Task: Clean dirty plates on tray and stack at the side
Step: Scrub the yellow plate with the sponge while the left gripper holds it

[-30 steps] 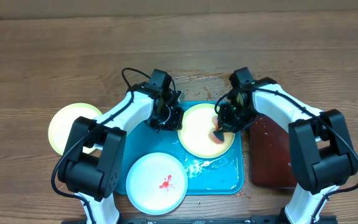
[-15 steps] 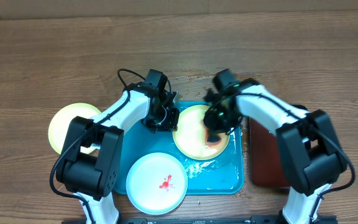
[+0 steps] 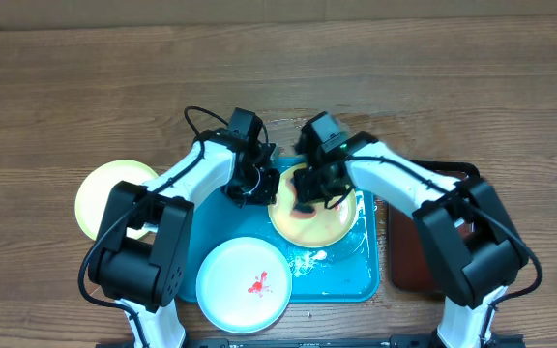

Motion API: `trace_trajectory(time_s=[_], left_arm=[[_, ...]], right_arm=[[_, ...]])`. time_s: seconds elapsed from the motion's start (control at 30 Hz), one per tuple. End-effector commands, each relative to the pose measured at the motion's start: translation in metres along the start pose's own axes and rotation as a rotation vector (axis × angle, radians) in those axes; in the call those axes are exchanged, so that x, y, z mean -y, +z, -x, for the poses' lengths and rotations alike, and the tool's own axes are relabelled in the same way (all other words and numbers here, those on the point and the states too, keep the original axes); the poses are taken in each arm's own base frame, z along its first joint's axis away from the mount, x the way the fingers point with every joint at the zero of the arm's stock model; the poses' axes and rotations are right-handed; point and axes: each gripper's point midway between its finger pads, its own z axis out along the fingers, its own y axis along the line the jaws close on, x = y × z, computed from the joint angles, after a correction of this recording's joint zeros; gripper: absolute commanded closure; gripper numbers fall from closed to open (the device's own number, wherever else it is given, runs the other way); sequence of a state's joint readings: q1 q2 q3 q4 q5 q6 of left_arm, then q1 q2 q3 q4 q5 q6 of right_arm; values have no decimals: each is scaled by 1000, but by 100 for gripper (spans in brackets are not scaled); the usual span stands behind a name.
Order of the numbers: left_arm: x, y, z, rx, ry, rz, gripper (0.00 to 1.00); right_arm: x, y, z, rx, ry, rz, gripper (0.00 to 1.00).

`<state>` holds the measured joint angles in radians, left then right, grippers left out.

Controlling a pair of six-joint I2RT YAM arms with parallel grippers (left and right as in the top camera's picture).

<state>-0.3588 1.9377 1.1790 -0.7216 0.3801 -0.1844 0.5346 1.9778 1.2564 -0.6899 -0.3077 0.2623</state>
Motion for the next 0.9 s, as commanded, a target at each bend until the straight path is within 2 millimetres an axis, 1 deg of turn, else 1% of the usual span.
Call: trace_trajectory(time_s=[0.0,0.1,0.17,0.23,0.33,0.4,0.53,0.63,0.8,0.87], left_arm=[[-2,9,-9,-35,6,31,96],[-5,9,-8,-31,-11,49,96],[-6,9,-8,-28,-22,56,96],[-6,9,-7,-24,-24,56,96],[-7,9,-5,-19,-23,59,96],[-7,9,-5,-18,-26,62,96],[-10,8,-5,-16,-35,79,96],[-10,8,-4,-12,-36,78,96],[-9,8,-5,-13,-36,78,96],[-9,8,-5,-14,-36,76,96]], right_arm=[[68,-10,14,46,199,-177,96],[103,-22,1,-8,287,-234,96],[118,-28,-11,-55,321,-249,96],[126,-33,-24,-111,324,-259,96],[124,-36,-43,-194,287,-266,96],[113,-35,-54,-244,243,-263,96],[70,-26,-71,-326,105,-150,96],[40,-18,-81,-359,47,-91,96],[-3,-7,-86,-363,-18,23,96],[-13,-4,-85,-352,-5,43,96]])
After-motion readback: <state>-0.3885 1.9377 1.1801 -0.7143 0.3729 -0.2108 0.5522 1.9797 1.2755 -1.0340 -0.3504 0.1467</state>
